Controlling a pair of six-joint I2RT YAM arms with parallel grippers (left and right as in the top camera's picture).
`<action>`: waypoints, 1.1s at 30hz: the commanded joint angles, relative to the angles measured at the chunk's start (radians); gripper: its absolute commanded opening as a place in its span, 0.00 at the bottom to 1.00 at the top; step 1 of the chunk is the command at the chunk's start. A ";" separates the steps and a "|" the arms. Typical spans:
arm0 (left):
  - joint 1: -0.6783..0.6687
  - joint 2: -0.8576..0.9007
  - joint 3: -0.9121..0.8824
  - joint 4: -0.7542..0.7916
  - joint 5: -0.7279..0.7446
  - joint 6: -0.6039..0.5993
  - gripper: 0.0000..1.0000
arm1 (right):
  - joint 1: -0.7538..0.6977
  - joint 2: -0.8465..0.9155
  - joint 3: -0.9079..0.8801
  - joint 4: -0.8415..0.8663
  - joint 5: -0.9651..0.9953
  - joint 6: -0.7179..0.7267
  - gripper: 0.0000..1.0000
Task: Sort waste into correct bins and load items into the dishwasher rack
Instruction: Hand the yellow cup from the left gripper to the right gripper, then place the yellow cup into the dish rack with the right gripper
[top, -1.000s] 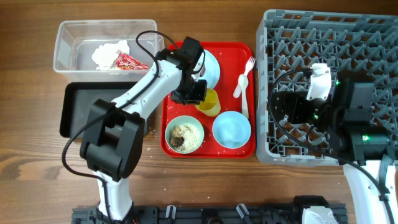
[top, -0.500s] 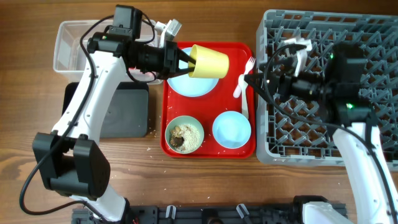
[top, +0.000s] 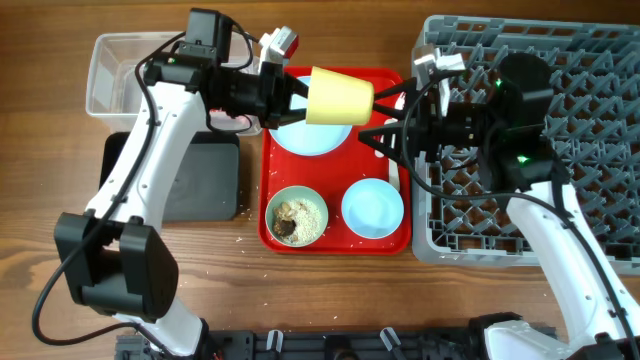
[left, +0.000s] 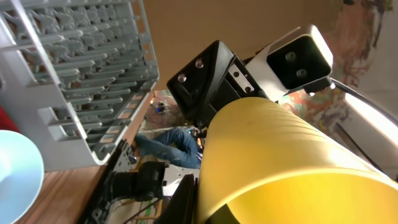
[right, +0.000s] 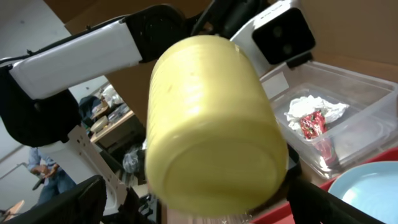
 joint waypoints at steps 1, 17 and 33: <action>-0.036 -0.006 0.009 0.000 0.045 0.019 0.04 | 0.022 0.023 0.015 0.054 0.021 0.042 0.93; -0.079 -0.006 0.009 0.000 0.037 0.019 0.51 | -0.034 0.024 0.015 0.138 0.009 0.094 0.43; -0.079 -0.006 0.009 -0.080 -1.105 0.016 0.60 | -0.381 -0.198 0.274 -1.262 1.106 -0.137 0.45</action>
